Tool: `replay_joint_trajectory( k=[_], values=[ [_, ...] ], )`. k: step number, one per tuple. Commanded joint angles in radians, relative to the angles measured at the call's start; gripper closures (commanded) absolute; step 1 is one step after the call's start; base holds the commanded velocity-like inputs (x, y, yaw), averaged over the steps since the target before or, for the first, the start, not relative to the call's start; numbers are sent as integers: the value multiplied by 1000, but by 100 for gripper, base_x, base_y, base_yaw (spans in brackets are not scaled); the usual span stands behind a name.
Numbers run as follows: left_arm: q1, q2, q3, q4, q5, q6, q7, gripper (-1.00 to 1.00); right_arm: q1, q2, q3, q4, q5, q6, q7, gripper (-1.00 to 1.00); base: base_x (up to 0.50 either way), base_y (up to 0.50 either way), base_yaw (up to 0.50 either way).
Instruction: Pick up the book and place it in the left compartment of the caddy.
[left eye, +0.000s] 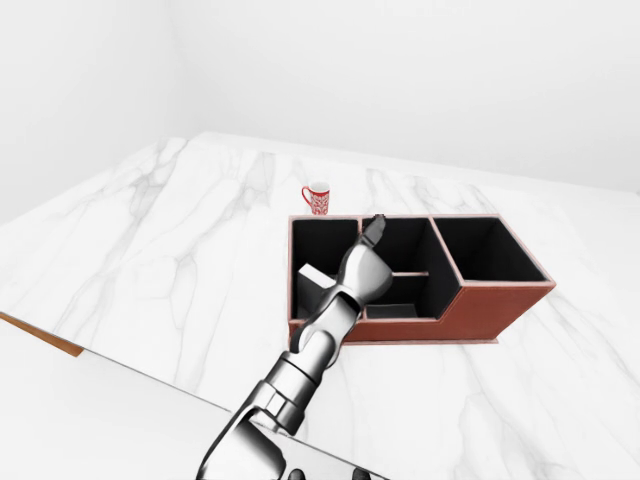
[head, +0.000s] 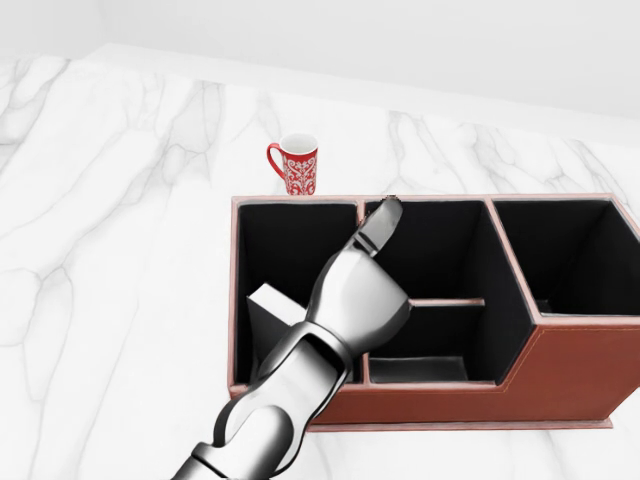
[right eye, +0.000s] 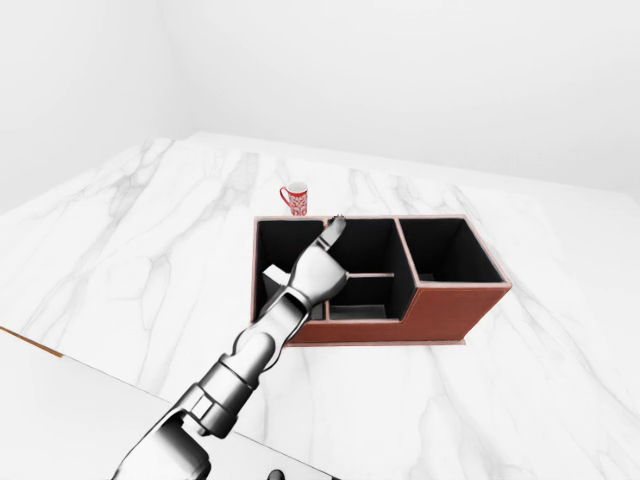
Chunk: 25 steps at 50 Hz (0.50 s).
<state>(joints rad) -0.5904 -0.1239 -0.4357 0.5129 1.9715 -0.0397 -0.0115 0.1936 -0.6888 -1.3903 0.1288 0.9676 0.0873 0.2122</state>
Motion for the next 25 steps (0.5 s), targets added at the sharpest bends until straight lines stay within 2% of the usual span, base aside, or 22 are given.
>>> replay_joint_trajectory(
  k=[1, 2, 5, 7, 8, 9, 12, 14, 17, 20, 21, 25],
  values=[
    [176, 44, -64, -443, 1, 17, -63, -100, 2, 0, -3, -5, 1, 0, 0, -100, 0, 0, 0],
    [184, 52, -71, -475, 1, 24, -71, -100, 2, 0, -3, -5, 1, 0, 0, -100, 0, 0, 0],
    [207, 59, -72, -563, 1, 21, -115, -100, 0, 2, 0, -1, -2, 0, 3, -100, 0, 0, 0],
    [217, 75, -88, -706, 1, 15, -185, -100, 2, 2, -3, -5, 0, 0, 2, -100, 0, 0, 0],
    [218, 76, -87, -711, 1, 13, -187, -100, 2, 2, -3, -5, 0, 0, 2, -100, 0, 0, 0],
    [203, 96, -109, -808, 1, 17, -247, -100, 1, 3, -1, -5, -2, 0, 3, -100, 0, 0, 0],
    [171, 108, -121, -950, 1, 3, -351, -100, 3, 2, -7, -14, 1, 0, -2, -100, 0, 0, 0],
    [109, 95, -103, -1090, 1, -45, -477, -100, 4, 3, -9, -16, 1, 0, -1, -100, 0, 0, 0],
    [59, 72, -63, -1183, 1, -48, -576, -100, 4, 3, -11, -16, 1, 0, -2, -100, 0, 0, 0],
    [52, 31, -25, -1215, 1, -48, -606, -100, 4, 5, -10, -15, -1, 0, 2, -100, 0, 0, 0],
    [25, 6, 5, -1251, 1, -48, -647, -100, 0, 6, -5, -12, -5, 0, 3, -100, 0, 0, 0],
    [-13, -60, 89, -1287, 1, -48, -683, -100, -2, 8, 3, -6, -8, 0, 5, -100, 0, 0, 0]
  ],
)
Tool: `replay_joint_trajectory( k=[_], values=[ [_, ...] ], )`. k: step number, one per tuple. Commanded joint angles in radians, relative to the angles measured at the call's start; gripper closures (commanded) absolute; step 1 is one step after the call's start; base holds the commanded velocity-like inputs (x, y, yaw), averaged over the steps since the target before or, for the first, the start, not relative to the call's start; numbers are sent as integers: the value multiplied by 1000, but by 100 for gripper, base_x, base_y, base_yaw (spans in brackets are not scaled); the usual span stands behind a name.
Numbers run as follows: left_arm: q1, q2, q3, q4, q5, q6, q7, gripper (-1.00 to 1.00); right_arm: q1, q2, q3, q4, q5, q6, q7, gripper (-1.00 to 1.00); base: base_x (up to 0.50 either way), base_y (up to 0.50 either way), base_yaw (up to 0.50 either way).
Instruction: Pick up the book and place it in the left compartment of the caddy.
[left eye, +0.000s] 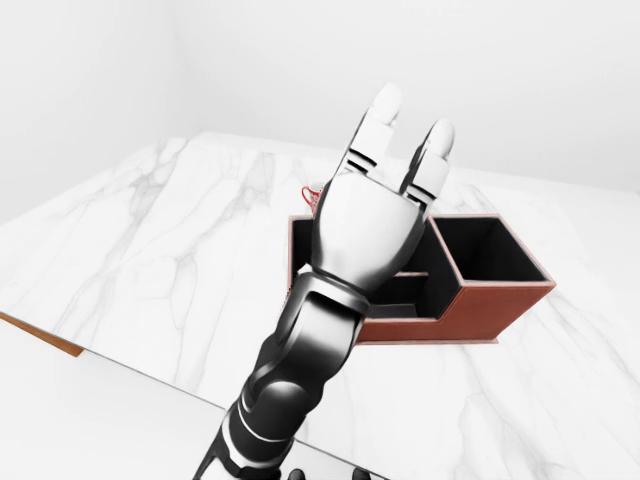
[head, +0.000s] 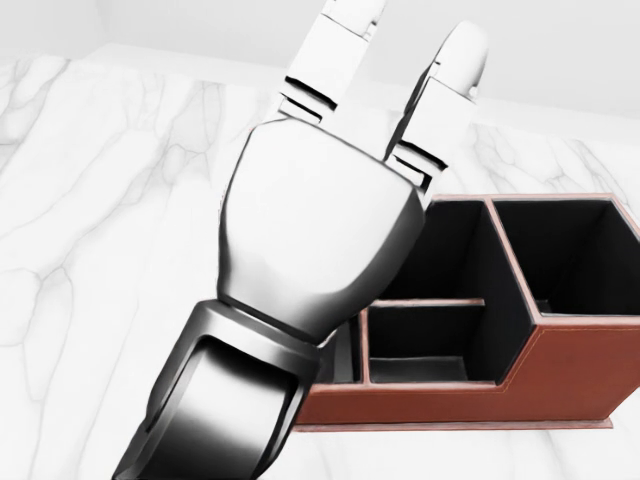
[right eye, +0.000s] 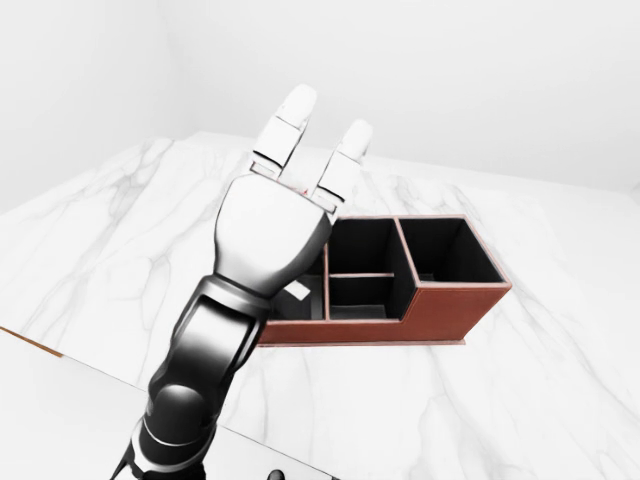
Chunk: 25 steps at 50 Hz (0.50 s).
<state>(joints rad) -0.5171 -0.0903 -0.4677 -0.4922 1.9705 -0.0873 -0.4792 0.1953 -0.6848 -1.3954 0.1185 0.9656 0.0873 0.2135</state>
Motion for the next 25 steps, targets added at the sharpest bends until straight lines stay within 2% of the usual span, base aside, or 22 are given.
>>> replay_joint_trajectory(
  k=[1, 7, 10, 12, 13, 17, 18, 21, 23, 24, 25],
  values=[
    [-100, -110, 145, -287, 2, 0, -213, -100, -3, 3, 8, 5, -6, 0, 3, -100, 0, 0, 0],
    [-127, -155, 221, -283, -28, 0, -195, -100, -2, 1, 7, 5, -5, 0, 2, -100, 0, 0, 0],
    [-132, -153, 253, -263, -82, 0, -183, -100, -3, 2, 11, 10, -8, 0, 5, -100, 0, 0, 0],
    [-134, -145, 250, -262, -88, 0, -185, -100, -3, 2, 11, 10, -8, 0, 5, -100, 0, 0, 0],
    [-136, -151, 280, -245, -138, 0, -161, -100, 0, 1, 7, 6, -5, 0, 4, -100, 0, 0, 0],
    [-137, -130, 318, -224, -276, 0, -112, -100, 0, 2, 5, 0, -6, 0, 1, -100, 0, 0, 0],
    [-142, -123, 326, -229, -312, 24, -106, -100, -2, 3, 8, 4, -10, 0, 4, -100, 0, 0, 0],
    [-132, -101, 346, -209, -440, 122, -45, -100, 0, 4, 8, 3, -9, 0, 4, -100, 0, 0, 0],
    [-140, -77, 348, -210, -476, 165, -22, -100, -1, 5, 8, 3, -11, 0, 5, -100, 0, 0, 0],
    [-141, -70, 344, -210, -480, 174, -20, -100, -1, 5, 8, 3, -11, 0, 5, -100, 0, 0, 0],
    [-138, -69, 364, -205, -541, 175, 7, -100, -1, 5, 8, 5, -12, 0, 5, -100, 0, 0, 0]
  ],
)
